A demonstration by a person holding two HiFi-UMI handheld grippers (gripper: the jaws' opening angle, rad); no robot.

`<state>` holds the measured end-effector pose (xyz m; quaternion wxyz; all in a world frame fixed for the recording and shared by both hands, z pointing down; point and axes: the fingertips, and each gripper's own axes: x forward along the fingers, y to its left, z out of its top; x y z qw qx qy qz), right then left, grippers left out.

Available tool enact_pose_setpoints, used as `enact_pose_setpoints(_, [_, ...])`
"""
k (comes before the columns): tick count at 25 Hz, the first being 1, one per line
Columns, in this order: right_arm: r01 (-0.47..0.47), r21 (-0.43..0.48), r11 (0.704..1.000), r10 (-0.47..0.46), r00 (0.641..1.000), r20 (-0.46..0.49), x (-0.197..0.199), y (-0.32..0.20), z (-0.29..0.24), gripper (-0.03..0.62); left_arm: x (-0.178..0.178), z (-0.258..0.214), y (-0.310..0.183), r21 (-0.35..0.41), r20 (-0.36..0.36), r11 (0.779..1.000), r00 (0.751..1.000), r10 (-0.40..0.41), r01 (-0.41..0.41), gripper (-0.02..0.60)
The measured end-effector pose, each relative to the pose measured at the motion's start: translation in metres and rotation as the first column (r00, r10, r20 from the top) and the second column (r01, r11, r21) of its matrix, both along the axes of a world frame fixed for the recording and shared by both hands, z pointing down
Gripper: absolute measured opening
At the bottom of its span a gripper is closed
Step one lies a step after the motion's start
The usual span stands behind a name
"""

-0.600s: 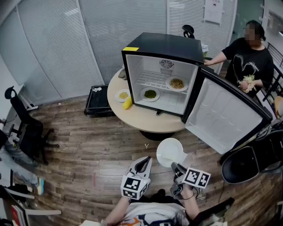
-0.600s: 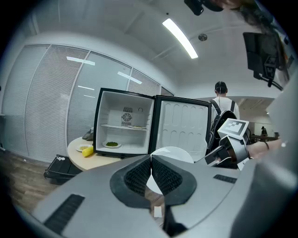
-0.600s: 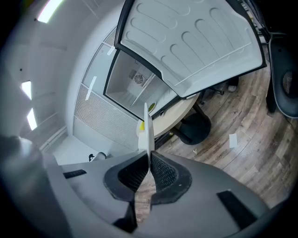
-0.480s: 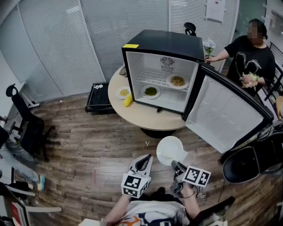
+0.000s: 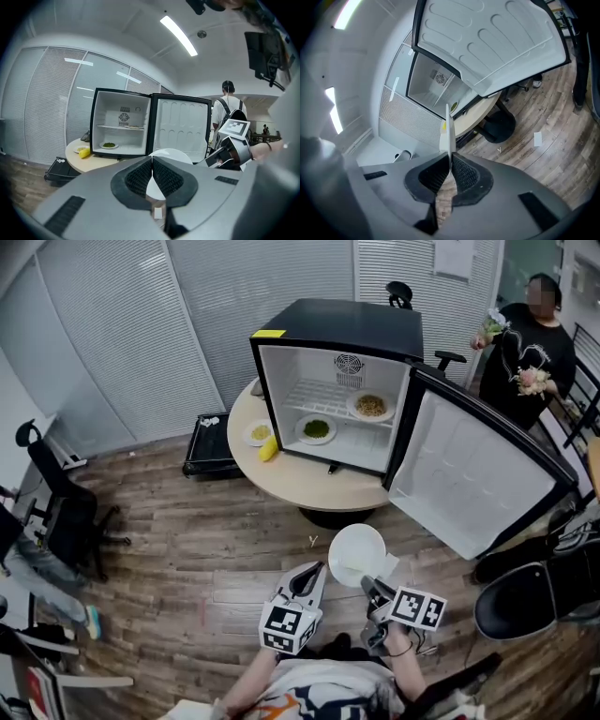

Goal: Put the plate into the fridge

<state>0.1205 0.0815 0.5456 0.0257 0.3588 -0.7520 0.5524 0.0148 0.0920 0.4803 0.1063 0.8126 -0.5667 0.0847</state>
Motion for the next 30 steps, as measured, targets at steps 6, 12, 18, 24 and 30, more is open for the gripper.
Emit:
enact_pose_setpoints(6, [0.007, -0.003, 1.000, -0.007, 1.000, -0.002, 0.012, 0.002, 0.001, 0.026, 0.010, 0.000, -0.003, 0.000, 0.006, 1.000, 1.000, -0.001, 0.001, 0.012])
enact_pose_setpoints(12, [0.012, -0.009, 1.000, -0.012, 1.000, -0.003, 0.021, -0.002, 0.005, 0.026, 0.014, 0.004, -0.004, -0.005, 0.021, 1.000, 1.000, -0.015, 0.015, 0.012])
enact_pose_setpoints(18, [0.016, -0.005, 1.000, -0.016, 1.000, 0.013, 0.022, -0.010, 0.004, 0.026, 0.016, 0.000, -0.008, 0.006, 0.041, 1.000, 0.999, -0.026, 0.026, 0.012])
enact_pose_setpoints(24, [0.015, -0.007, 1.000, -0.015, 1.000, 0.026, 0.018, -0.018, 0.003, 0.026, 0.010, 0.002, -0.009, -0.009, 0.060, 0.999, 0.997, -0.040, 0.041, 0.012])
enact_pose_setpoints(30, [0.014, -0.026, 1.000, -0.013, 1.000, 0.027, 0.013, -0.027, 0.009, 0.026, -0.001, 0.011, -0.016, -0.035, 0.054, 0.998, 0.997, -0.059, 0.061, 0.012])
